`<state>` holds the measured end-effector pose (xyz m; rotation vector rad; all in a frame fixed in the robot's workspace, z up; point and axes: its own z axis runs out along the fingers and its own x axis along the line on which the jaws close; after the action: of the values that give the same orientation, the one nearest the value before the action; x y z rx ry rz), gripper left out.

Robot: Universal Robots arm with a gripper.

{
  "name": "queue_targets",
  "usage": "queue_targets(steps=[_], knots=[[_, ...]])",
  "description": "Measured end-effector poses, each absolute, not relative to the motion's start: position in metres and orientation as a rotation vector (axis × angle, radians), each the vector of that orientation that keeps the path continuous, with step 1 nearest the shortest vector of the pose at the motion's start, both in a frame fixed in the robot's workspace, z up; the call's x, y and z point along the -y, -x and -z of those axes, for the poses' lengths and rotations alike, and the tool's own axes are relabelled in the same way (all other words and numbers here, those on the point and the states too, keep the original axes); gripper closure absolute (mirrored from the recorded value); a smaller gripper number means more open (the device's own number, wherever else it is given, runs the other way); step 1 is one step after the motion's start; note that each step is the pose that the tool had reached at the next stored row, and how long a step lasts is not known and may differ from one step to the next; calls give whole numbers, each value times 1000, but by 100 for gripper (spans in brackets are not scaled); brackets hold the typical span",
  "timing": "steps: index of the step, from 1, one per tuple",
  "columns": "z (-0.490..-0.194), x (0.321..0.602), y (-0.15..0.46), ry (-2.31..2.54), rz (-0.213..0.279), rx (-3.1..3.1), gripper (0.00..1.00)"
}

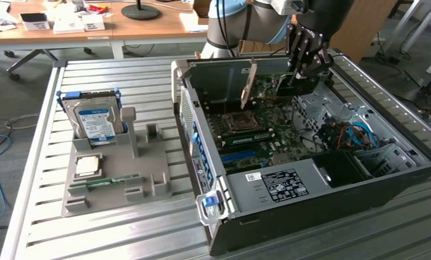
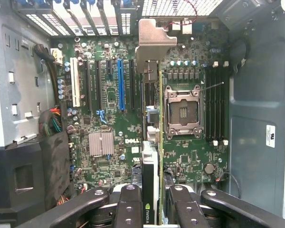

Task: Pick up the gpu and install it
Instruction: 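Insert the gpu into the slot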

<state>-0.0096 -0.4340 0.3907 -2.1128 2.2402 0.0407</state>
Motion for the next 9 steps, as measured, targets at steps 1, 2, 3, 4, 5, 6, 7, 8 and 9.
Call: queue_targets(steps=[1,2,3,4,5,6,7,8,9], knots=[[-391,434,10,2113,-41,-2240,73],[-391,434,10,2113,-41,-2240,73],[-391,434,10,2113,-41,-2240,73],[-391,434,10,2113,-41,-2240,73],[-391,434,11,2113,-40,-2240,73],[-391,434,12,2113,-40,-2240,73],[-391,434,13,2112,-40,-2240,73],[-391,434,14,2112,-40,-2240,73],[-391,434,16,2112,-39,-2240,73]])
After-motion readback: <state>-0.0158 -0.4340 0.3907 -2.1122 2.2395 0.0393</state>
